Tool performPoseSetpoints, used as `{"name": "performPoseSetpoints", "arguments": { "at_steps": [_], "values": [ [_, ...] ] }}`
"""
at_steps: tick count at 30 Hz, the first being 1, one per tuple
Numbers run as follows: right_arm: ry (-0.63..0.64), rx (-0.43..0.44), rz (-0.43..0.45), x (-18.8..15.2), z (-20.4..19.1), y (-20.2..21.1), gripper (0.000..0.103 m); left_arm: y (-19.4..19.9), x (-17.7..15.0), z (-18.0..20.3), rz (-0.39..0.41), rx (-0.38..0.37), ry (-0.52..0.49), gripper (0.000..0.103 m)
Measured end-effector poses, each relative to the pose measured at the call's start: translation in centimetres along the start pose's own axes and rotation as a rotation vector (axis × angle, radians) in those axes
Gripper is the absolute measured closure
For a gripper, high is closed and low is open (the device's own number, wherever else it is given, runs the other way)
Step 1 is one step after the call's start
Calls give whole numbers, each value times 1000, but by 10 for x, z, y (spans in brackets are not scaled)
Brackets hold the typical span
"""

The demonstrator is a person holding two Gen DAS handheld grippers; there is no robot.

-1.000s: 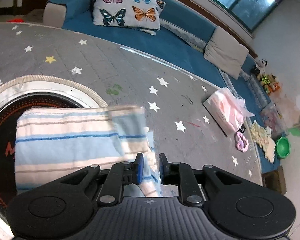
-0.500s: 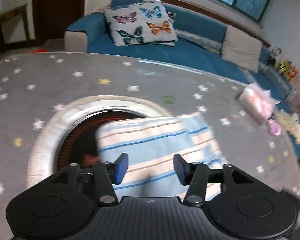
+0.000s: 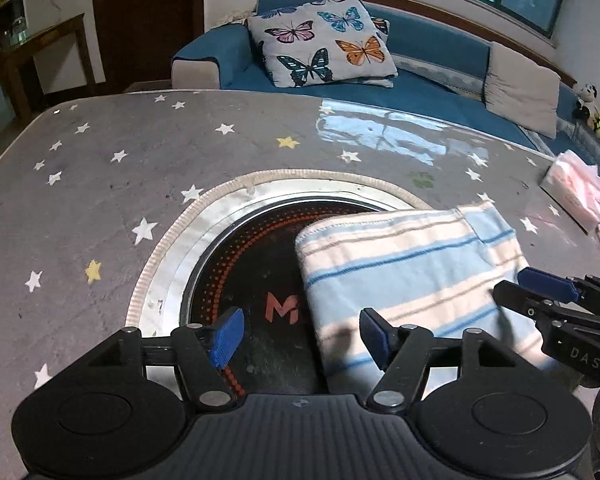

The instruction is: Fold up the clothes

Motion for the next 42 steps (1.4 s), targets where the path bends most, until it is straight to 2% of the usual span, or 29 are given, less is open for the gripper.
{"name": "performPoseSetpoints", "arguments": {
  "at_steps": [4,8,11,19,23,33,38,42],
  "values": [
    [-2,-30,-31,-2,9,-4,72,-10,1,0,0,33,-23,36],
    [21,-45,-20,5,10,6,71,-14,5,-5,-3,17,-2,36],
    [29,-24,6,17,9,8,71,-15,11,1,8,-2,-2,31],
    [17,-31,-36,28,18,-29,72,-43,23,17,-15,18,-5,31],
    [10,-29,-38,23,21,-27,73,-53,23,13,-32,23,-3,29],
    [119,34,-52,-1,-16,26,72,-26,14,-1,-9,36,-12,30],
    [122,10,-50,-21,-25,42,71,-5,9,-12,19,38,-21,30],
    [126,-28,-70,-36,-25,44,71,14,5,-23,50,55,-30,23]
  ]
}}
Point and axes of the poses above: each gripper's, at about its wrist camera, not at the fingertips, and y roughly against the way its jaws point, z to its right, x to its top, the point moved 1 cm from there along -y, roughly the way its jaws point, and after that the axes turned 11 degrees about x, right-handed, at the moved point
